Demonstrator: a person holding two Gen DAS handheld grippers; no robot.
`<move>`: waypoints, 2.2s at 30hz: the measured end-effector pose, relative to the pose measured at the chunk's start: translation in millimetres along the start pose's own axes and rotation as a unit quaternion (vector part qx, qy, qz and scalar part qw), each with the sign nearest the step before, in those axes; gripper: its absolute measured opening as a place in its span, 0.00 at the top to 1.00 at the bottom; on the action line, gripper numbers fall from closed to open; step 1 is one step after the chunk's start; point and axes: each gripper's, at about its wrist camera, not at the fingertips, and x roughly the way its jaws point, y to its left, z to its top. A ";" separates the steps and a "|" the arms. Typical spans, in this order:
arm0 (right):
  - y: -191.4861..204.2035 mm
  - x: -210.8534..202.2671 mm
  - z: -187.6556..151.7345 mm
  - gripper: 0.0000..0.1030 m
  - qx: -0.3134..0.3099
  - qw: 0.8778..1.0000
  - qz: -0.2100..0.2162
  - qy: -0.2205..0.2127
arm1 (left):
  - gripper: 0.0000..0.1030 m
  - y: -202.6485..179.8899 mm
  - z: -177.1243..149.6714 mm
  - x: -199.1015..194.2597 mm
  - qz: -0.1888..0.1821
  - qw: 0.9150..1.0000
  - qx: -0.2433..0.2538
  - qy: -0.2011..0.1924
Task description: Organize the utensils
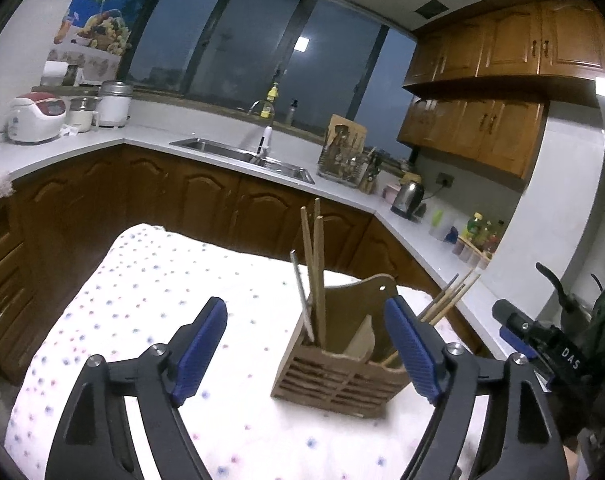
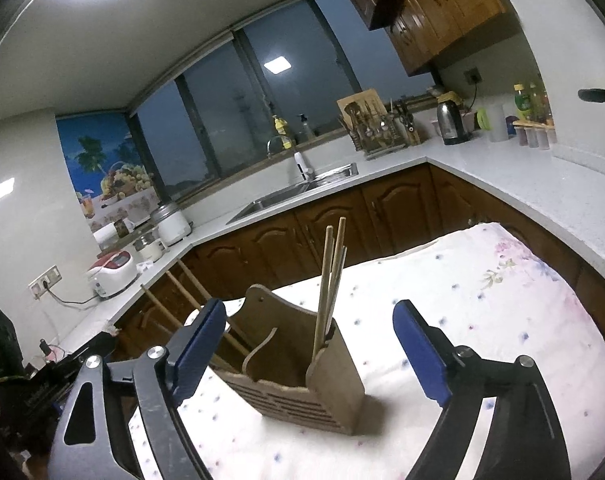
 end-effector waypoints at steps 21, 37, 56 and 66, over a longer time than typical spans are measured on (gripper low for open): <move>28.6 -91.3 -36.5 0.01 -0.060 0.997 0.033 -0.023 | 0.01 -4.2 -41.8 -118.8 0.037 0.998 0.049 -0.024; 75.6 -186.4 -19.3 0.00 -0.138 0.982 0.057 -0.115 | 0.01 -18.2 -33.4 -206.3 0.023 0.995 0.061 -0.073; 31.7 -200.5 -157.0 0.00 -0.112 0.991 -0.017 -0.067 | 0.01 -1.9 -152.5 -231.6 0.056 0.996 0.070 -0.030; 20.6 -202.0 -179.5 0.00 -0.123 0.990 -0.044 -0.058 | 0.01 -14.0 -176.8 -235.7 0.065 0.992 0.104 -0.018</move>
